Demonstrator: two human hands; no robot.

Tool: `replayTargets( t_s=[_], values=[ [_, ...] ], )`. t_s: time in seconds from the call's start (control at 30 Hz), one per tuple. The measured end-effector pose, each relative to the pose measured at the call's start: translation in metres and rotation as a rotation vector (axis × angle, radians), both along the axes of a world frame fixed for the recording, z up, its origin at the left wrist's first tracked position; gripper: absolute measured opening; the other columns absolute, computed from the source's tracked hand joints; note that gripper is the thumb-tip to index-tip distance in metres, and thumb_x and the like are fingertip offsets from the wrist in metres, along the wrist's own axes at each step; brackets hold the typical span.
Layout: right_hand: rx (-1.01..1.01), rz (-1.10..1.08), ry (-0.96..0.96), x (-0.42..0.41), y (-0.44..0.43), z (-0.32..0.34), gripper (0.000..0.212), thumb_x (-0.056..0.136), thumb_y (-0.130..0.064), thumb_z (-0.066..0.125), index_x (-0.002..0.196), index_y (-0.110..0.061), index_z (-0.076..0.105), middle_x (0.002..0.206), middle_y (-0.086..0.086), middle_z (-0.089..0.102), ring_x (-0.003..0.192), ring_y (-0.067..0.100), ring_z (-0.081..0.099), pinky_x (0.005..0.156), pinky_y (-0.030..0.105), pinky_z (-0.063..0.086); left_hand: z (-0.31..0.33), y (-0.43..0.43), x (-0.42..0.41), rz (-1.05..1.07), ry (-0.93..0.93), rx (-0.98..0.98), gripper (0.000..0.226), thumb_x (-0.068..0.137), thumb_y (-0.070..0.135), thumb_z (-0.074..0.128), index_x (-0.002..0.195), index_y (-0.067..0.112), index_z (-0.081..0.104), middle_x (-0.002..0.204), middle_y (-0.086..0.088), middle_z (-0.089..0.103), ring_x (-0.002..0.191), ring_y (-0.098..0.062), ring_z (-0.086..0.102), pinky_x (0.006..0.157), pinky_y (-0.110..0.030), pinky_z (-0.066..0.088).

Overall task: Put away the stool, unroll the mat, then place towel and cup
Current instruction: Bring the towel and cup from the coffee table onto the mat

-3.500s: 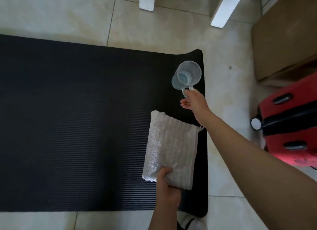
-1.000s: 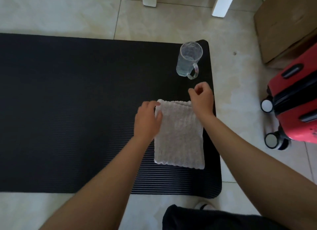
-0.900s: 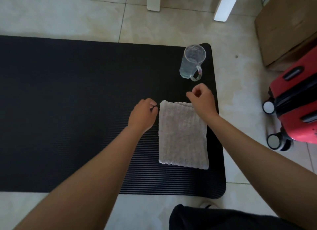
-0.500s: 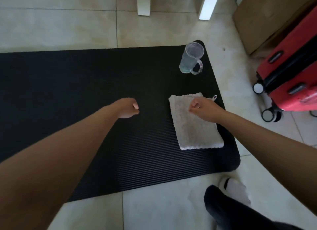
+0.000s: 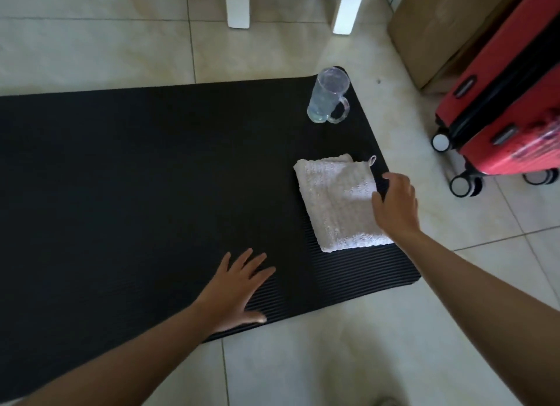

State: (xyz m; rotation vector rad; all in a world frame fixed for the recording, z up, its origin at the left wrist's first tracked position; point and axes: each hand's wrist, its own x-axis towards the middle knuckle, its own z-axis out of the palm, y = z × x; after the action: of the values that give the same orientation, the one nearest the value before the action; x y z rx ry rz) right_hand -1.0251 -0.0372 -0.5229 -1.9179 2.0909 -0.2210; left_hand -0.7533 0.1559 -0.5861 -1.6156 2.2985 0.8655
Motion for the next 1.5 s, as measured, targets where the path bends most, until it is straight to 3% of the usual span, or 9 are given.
replayTargets(
  t_s=[0.07, 0.17, 0.3, 0.43, 0.57, 0.83, 1.03, 1.37, 1.5],
  values=[
    [0.066, -0.185, -0.019, -0.021, 0.002, -0.011, 0.048, 0.095, -0.018, 0.051, 0.139, -0.005, 0.037, 0.145, 0.015, 0.037, 0.132, 0.035, 0.037, 0.107, 0.050, 0.029, -0.008, 0.010, -0.004, -0.067, -0.089, 0.002, 0.102, 0.075, 0.068, 0.058, 0.153, 0.031, 0.004, 0.161, 0.000, -0.007, 0.148, -0.030, -0.007, 0.116, -0.059, 0.001],
    [0.228, -0.346, -0.107, -0.055, 0.008, -0.025, 0.046, 0.097, -0.021, 0.048, 0.138, -0.003, 0.037, 0.142, 0.021, 0.043, 0.128, 0.039, 0.043, 0.106, 0.050, 0.032, -0.009, 0.018, -0.011, -0.122, -0.211, 0.013, 0.107, 0.061, 0.071, 0.068, 0.147, 0.021, 0.030, 0.156, -0.014, 0.028, 0.141, -0.039, 0.028, 0.103, -0.065, 0.032],
    [0.326, -0.281, -0.166, -0.073, 0.020, -0.041, 0.032, 0.099, -0.016, 0.043, 0.124, 0.003, 0.048, 0.117, 0.026, 0.058, 0.102, 0.039, 0.056, 0.075, 0.035, 0.037, -0.009, 0.026, -0.016, -0.195, -0.232, -0.045, 0.097, 0.059, 0.057, 0.070, 0.141, 0.015, 0.041, 0.147, -0.020, 0.043, 0.135, -0.041, 0.035, 0.097, -0.060, 0.044],
    [0.313, -0.237, -0.134, -0.074, 0.021, -0.042, 0.028, 0.097, -0.014, 0.045, 0.119, 0.003, 0.050, 0.109, 0.025, 0.060, 0.088, 0.035, 0.055, 0.069, 0.033, 0.034, -0.001, 0.031, -0.038, -0.256, -0.221, 0.018, 0.086, 0.090, 0.025, 0.056, 0.153, 0.019, -0.002, 0.156, -0.017, -0.019, 0.143, -0.036, -0.017, 0.117, -0.058, 0.006],
    [0.295, -0.198, -0.099, -0.077, 0.019, -0.041, 0.026, 0.096, -0.012, 0.047, 0.117, 0.002, 0.051, 0.110, 0.026, 0.061, 0.097, 0.040, 0.059, 0.069, 0.033, 0.037, 0.002, 0.029, -0.056, -0.264, -0.275, 0.092, 0.083, 0.091, 0.006, 0.053, 0.152, 0.022, -0.001, 0.157, -0.014, -0.023, 0.145, -0.037, -0.017, 0.118, -0.057, 0.004],
    [0.272, -0.145, -0.089, -0.081, 0.019, -0.037, 0.020, 0.095, -0.011, 0.049, 0.110, 0.003, 0.052, 0.105, 0.025, 0.060, 0.079, 0.030, 0.048, 0.066, 0.033, 0.036, 0.011, 0.021, -0.047, -0.241, -0.225, 0.061, 0.046, 0.099, 0.028, 0.043, 0.142, 0.031, 0.030, 0.161, -0.009, -0.011, 0.149, -0.033, -0.004, 0.118, -0.049, 0.019],
    [0.286, -0.123, -0.067, -0.085, 0.019, -0.038, 0.024, 0.094, -0.010, 0.052, 0.112, 0.005, 0.052, 0.111, 0.028, 0.060, 0.101, 0.042, 0.057, 0.069, 0.033, 0.036, 0.014, 0.020, -0.048, -0.283, -0.247, 0.062, 0.043, 0.099, 0.033, 0.040, 0.142, 0.032, 0.031, 0.162, -0.011, -0.009, 0.149, -0.035, 0.000, 0.115, -0.048, 0.026],
    [0.313, -0.174, -0.098, -0.089, 0.023, -0.044, 0.026, 0.094, -0.009, 0.053, 0.115, 0.004, 0.051, 0.114, 0.028, 0.060, 0.102, 0.042, 0.057, 0.071, 0.034, 0.037, 0.007, 0.029, -0.043, -0.270, -0.217, 0.072, 0.047, 0.097, 0.035, 0.043, 0.142, 0.030, 0.030, 0.162, -0.009, -0.011, 0.148, -0.034, -0.003, 0.117, -0.049, 0.021],
    [0.144, -0.140, -0.204, -0.082, 0.028, -0.040, 0.043, 0.091, -0.004, 0.053, 0.133, -0.008, 0.041, 0.132, 0.017, 0.051, 0.117, 0.035, 0.052, 0.089, 0.039, 0.043, 0.011, 0.024, -0.041, -0.302, -0.225, 0.013, 0.055, 0.097, 0.052, 0.032, 0.144, 0.024, 0.031, 0.162, -0.011, 0.002, 0.148, -0.032, 0.009, 0.117, -0.046, 0.018]
  ],
)
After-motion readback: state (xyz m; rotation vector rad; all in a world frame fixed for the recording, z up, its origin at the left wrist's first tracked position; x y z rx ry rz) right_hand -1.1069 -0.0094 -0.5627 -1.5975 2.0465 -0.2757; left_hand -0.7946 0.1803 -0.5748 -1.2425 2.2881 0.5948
